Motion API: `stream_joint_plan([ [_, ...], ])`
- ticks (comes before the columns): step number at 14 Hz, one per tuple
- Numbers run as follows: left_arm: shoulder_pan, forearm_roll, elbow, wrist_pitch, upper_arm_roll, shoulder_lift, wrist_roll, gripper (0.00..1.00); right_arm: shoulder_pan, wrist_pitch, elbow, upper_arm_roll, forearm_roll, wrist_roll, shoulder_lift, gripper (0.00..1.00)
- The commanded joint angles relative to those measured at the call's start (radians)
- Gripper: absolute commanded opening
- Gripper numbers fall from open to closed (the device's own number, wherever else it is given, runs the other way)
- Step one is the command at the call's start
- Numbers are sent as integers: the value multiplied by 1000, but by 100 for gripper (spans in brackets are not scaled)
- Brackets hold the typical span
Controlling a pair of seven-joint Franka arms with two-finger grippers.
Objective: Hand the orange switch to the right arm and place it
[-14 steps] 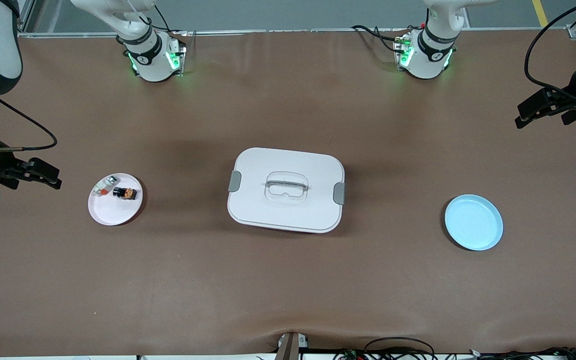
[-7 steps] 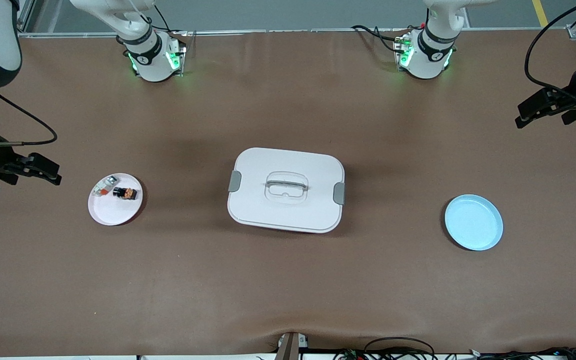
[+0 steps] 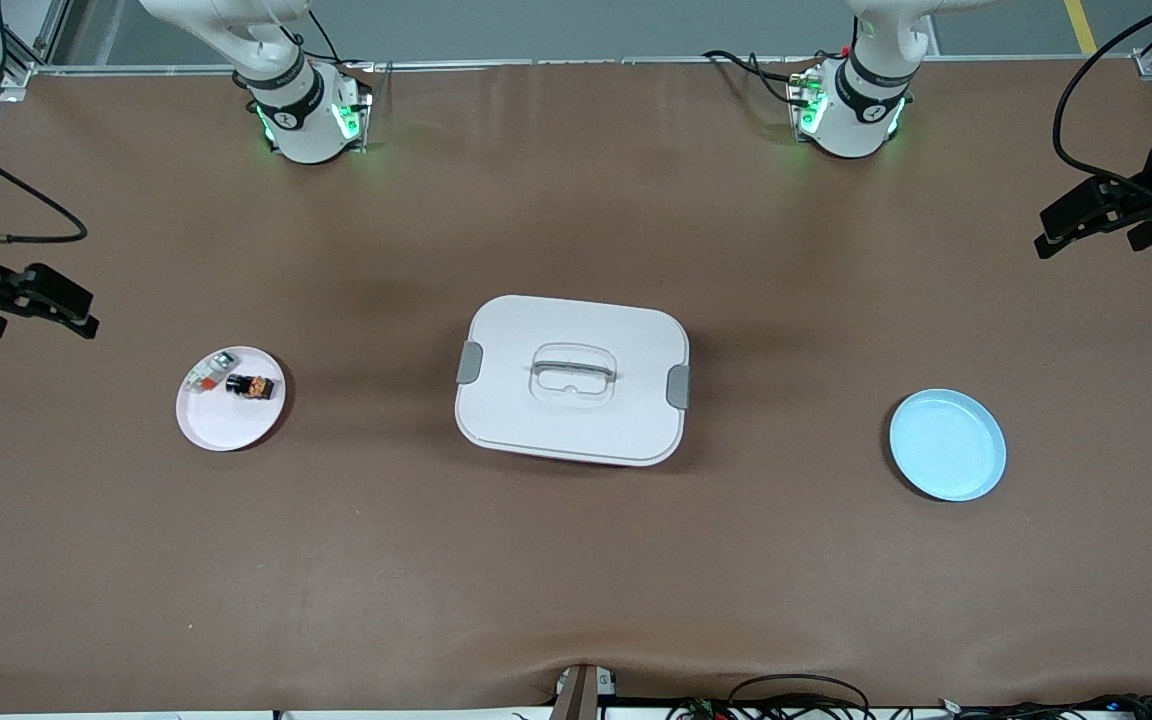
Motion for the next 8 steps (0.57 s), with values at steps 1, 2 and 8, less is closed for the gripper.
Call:
stream_joint_plan([
  [1,5,18,-1,4,-2,-13,-1,100,8,-17,-1,-8,14,17,-17,100],
  [2,3,18,-1,4,0,-14,-3,100,8,-15,-1,-9,20,17,-17,100],
  [8,3,18,31,-1,1,-5,-1,100,-2,0,-73,-17,66,15,-69,100],
])
